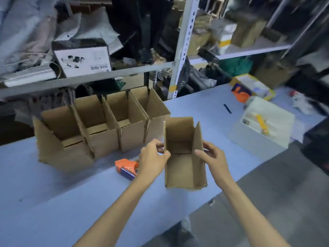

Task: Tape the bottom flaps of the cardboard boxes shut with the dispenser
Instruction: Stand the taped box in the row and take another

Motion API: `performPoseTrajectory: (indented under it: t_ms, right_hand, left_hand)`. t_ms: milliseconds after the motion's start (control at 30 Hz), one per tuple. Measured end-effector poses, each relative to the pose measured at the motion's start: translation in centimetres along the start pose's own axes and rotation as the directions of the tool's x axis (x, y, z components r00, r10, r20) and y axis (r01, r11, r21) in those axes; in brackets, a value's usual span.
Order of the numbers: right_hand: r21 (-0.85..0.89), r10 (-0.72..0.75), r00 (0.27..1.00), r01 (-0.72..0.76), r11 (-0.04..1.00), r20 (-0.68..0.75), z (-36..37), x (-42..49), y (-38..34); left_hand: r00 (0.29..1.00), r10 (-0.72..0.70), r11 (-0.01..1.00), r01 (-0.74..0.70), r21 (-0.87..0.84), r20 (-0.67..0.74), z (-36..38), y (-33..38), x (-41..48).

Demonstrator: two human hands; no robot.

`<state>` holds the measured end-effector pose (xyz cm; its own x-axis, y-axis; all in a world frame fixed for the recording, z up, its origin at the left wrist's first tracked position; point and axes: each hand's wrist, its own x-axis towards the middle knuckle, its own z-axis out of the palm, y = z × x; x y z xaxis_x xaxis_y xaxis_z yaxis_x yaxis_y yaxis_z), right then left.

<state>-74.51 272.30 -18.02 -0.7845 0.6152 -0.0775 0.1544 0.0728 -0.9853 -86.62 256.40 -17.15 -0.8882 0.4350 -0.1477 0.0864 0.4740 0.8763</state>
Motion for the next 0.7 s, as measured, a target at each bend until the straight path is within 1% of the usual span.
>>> performPoseTrajectory:
  t_ms: [100,167,233,267,333,367,433,533,567,700]
  right_hand:
    - [-0.079,-0.024,0.996,0.017,0.997,-0.091,-2.6,2.4,0.8]
    - [-0.119,-0.044,0.993,0.031,0.992,-0.111,-3.8,4.6,1.3]
    - [-0.126,-0.034,0.992,0.018,0.992,-0.122,-5.2,7.3,1.6]
    - [-0.128,-0.021,0.994,0.007,0.992,-0.105,-5.9,8.8,1.7]
    - [-0.138,-0.008,1.000,0.008,0.990,0.003,-7.1,11.7,1.8]
    - [-0.147,-0.013,0.998,0.022,0.989,0.065,-7.6,13.2,1.7]
    - [-0.192,-0.053,0.989,0.079,0.978,0.139,-8.1,16.2,1.7]
    - [-0.287,-0.150,0.970,0.201,0.937,0.190,-8.2,20.8,1.2]
    - [-0.307,-0.162,0.967,0.218,0.927,0.198,-8.0,22.2,1.2]
    - [-0.338,-0.124,0.958,0.210,0.917,0.258,-6.9,26.9,1.7]
  left_hand:
    - [0.999,-0.051,0.999,0.051,-0.012,0.008,3.6,1.4,2.0]
    - [0.998,-0.063,0.998,0.063,0.028,0.008,6.0,2.5,3.5]
    - [0.997,-0.070,0.995,0.069,0.067,0.013,8.1,3.7,5.2]
    - [0.997,-0.078,0.994,0.078,0.072,0.003,9.1,4.3,6.0]
    - [0.993,-0.107,0.994,0.108,0.012,-0.049,10.8,5.3,7.8]
    - [0.988,-0.126,0.992,0.123,-0.036,-0.088,11.5,5.7,8.8]
    - [0.973,-0.160,0.984,0.145,-0.101,-0.164,12.7,6.6,11.0]
    - [0.955,-0.174,0.981,0.147,-0.127,-0.241,14.2,7.9,14.5]
    - [0.950,-0.178,0.981,0.150,-0.123,-0.258,14.6,8.2,15.5]
    - [0.944,-0.173,0.983,0.145,-0.116,-0.282,15.5,8.6,19.0]
